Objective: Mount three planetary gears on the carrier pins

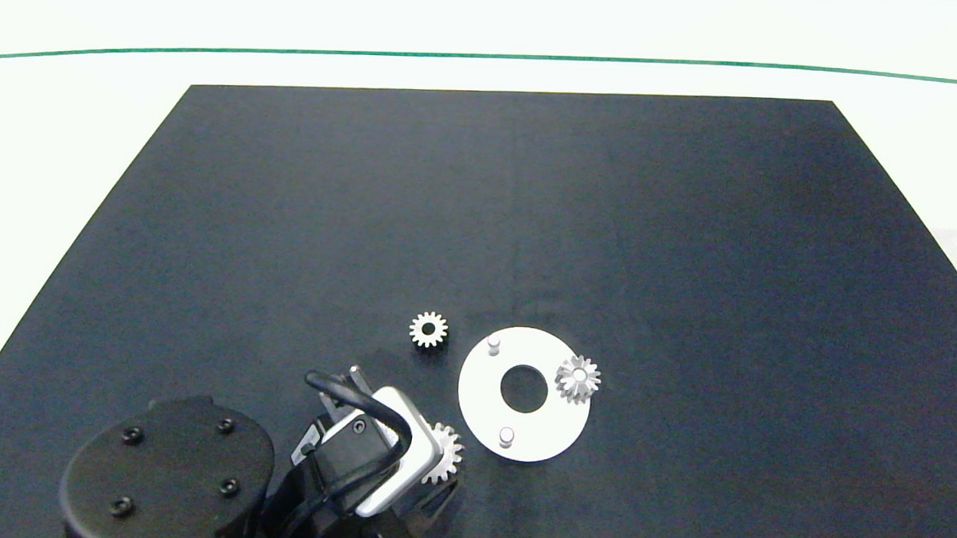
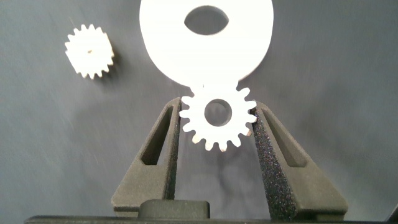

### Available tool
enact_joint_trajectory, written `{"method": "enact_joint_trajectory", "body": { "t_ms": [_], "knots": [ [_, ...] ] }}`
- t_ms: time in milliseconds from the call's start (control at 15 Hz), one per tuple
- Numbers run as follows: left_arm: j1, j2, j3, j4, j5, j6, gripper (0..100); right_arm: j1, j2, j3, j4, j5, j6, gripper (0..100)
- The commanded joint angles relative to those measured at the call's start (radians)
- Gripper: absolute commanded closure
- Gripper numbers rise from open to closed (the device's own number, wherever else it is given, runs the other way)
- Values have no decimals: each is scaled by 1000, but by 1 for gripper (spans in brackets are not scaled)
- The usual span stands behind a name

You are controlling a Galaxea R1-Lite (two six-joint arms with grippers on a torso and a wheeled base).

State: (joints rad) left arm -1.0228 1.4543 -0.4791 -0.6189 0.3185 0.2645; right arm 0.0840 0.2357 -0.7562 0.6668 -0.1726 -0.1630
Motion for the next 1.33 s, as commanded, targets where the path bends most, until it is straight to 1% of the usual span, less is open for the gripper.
{"method": "enact_joint_trajectory", "body": {
  "t_ms": [67, 133, 267, 400, 467, 600, 733, 867, 933, 1000, 1333],
  "knots": [
    [-37, 38, -61, -2, 2, 2, 93, 0, 5, 3, 2, -1, -1, 0],
    [-57, 60, -64, -2, 4, 2, 93, 0, 5, 3, 0, -1, -1, 0],
    [-68, 107, -84, -7, 20, 2, 93, 0, 7, 3, 0, -1, -1, 0],
    [-72, 150, -118, -7, 27, 2, 93, 0, 7, 3, 0, -1, -1, 0],
    [-72, 170, -136, -7, 28, 2, 93, 0, 7, 3, 0, -1, -1, 0],
    [-72, 179, -145, -5, 28, 15, 93, 2, 7, 3, 0, -1, -1, 0],
    [-62, 196, -162, -5, 30, 18, 93, 2, 7, 3, 0, -1, -1, 0],
    [-49, 212, -176, -7, 31, 29, 93, 2, 5, 3, 0, -1, -1, 0],
    [-42, 218, -167, -5, 30, 44, 93, 2, 4, 1, 0, -1, -3, 0],
    [-36, 221, -165, -5, 30, 48, 93, 2, 4, 1, 4, -1, -3, 0],
    [-22, 236, -168, -7, 31, 53, 93, 2, 0, 1, 4, -1, -3, 0]
  ]
}}
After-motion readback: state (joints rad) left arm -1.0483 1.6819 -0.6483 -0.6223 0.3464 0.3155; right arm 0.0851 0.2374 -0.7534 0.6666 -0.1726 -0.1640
